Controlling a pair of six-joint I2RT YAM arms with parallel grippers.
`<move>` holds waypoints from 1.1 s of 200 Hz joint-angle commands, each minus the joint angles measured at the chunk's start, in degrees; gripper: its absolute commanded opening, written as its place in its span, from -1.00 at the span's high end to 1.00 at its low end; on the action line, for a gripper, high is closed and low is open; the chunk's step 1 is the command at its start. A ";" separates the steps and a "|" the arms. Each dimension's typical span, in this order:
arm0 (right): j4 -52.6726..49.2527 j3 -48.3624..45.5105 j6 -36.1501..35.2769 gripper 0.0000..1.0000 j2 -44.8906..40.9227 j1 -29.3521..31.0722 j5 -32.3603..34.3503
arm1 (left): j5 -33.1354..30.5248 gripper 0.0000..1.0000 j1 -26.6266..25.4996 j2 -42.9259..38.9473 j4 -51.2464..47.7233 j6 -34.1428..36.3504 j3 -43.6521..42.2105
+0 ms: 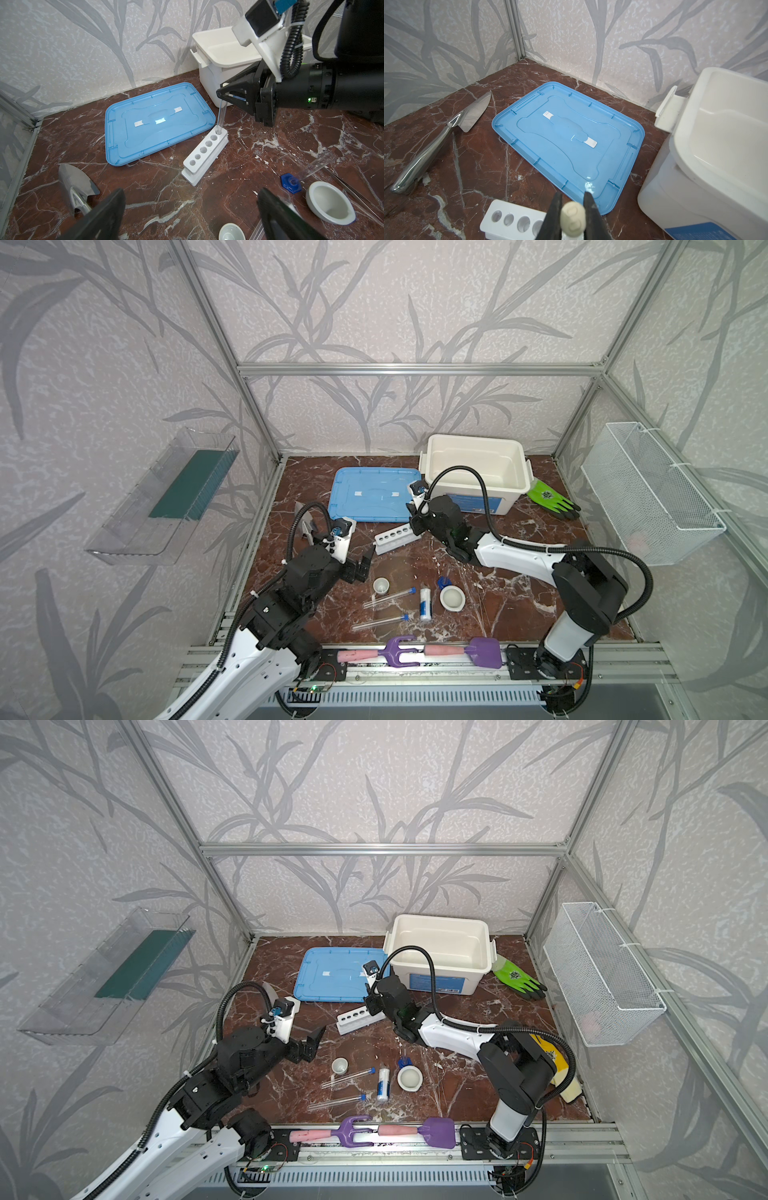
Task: Organize the chemistry lab equipment
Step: 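Carry the tube with the right gripper and lower it into the white rack, then open the right gripper and raise it while the left gripper reaches toward blue-capped tubes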
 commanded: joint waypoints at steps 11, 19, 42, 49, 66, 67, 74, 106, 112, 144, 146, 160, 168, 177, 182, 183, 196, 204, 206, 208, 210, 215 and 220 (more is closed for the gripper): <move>3.10 -1.56 1.19 0.79 0.03 0.06 1.08 | 0.52 -0.99 0.32 0.25 -0.55 0.46 -0.19; 2.91 -1.63 1.19 0.78 0.13 0.05 1.08 | 0.71 -0.99 0.36 0.39 -0.55 0.46 -0.12; 3.85 -2.50 1.09 0.78 -0.04 0.06 1.17 | 0.81 -0.99 0.32 0.26 -0.55 0.46 -0.12; 3.92 -2.68 1.08 0.78 -0.05 0.04 1.17 | 0.80 -0.99 0.39 0.17 -0.55 0.46 -0.14; 4.09 -3.11 1.23 0.75 -0.13 0.05 1.24 | 1.05 -0.99 0.32 0.17 -0.59 0.46 -0.21; 4.20 -3.16 1.26 0.75 -0.13 0.06 1.20 | 1.06 -0.99 0.37 0.18 -0.61 0.46 -0.21; 4.38 -3.38 1.26 0.74 -0.06 0.08 1.17 | 1.15 -0.99 0.32 0.26 -0.66 0.53 -0.21; 4.24 -3.75 1.69 0.72 0.22 0.14 0.86 | 1.72 -0.99 0.34 -0.35 -0.25 1.60 -1.05; 4.06 -3.75 1.75 0.72 0.22 0.15 0.78 | 1.53 -0.99 0.34 -0.58 0.04 1.48 -1.22; 3.79 -4.07 1.37 0.66 0.06 0.15 0.65 | 2.23 -0.99 0.37 -0.25 -0.37 1.60 -1.08; 3.79 -4.14 1.41 0.65 0.05 0.15 0.60 | 2.28 -0.99 0.36 -0.30 -0.37 1.60 -1.09; 3.87 -4.51 1.48 0.61 -0.11 0.15 0.64 | 2.55 -0.99 0.40 -0.30 -0.36 1.75 -1.09; 3.96 -4.84 1.46 0.58 -0.20 0.21 0.64 | 2.64 -0.99 0.39 -0.22 -0.38 1.86 -1.09; 4.09 -5.04 1.48 0.55 -0.22 0.20 0.64 | 2.67 -0.99 0.35 -0.22 -0.38 1.95 -1.09; 4.00 -5.11 1.49 0.54 -0.22 0.19 0.64 | 2.80 -0.99 0.35 -0.10 -0.37 2.03 -1.08; 4.03 -5.13 1.43 0.54 -0.22 0.17 0.64 | 2.81 -0.99 0.33 -0.10 -0.37 2.03 -1.09; 3.96 -5.15 1.42 0.53 -0.13 0.23 0.80 | 3.00 -0.98 0.34 0.08 -0.21 2.26 -1.01; 3.98 -5.15 1.32 0.49 -0.13 0.30 0.69 | 2.96 -0.98 0.39 0.10 -0.21 2.37 -1.00; 4.01 -5.15 1.29 0.48 -0.13 0.27 0.72 | 2.99 -0.99 0.41 0.19 -0.20 2.38 -1.00; 4.02 -5.15 1.30 0.46 -0.13 0.29 0.73 | 3.00 -0.99 0.41 0.19 -0.20 2.39 -1.00; 3.95 -5.15 1.29 0.44 -0.13 0.27 0.73 | 3.00 -0.99 0.37 0.21 -0.20 2.39 -1.00; 3.84 -5.15 1.21 0.38 -0.21 0.25 0.69 | 3.05 -0.99 0.33 0.30 -0.20 2.39 -0.92; 3.73 -5.07 1.10 0.33 -0.30 0.32 0.73 | 3.21 -0.99 0.37 0.28 -0.20 2.43 -0.91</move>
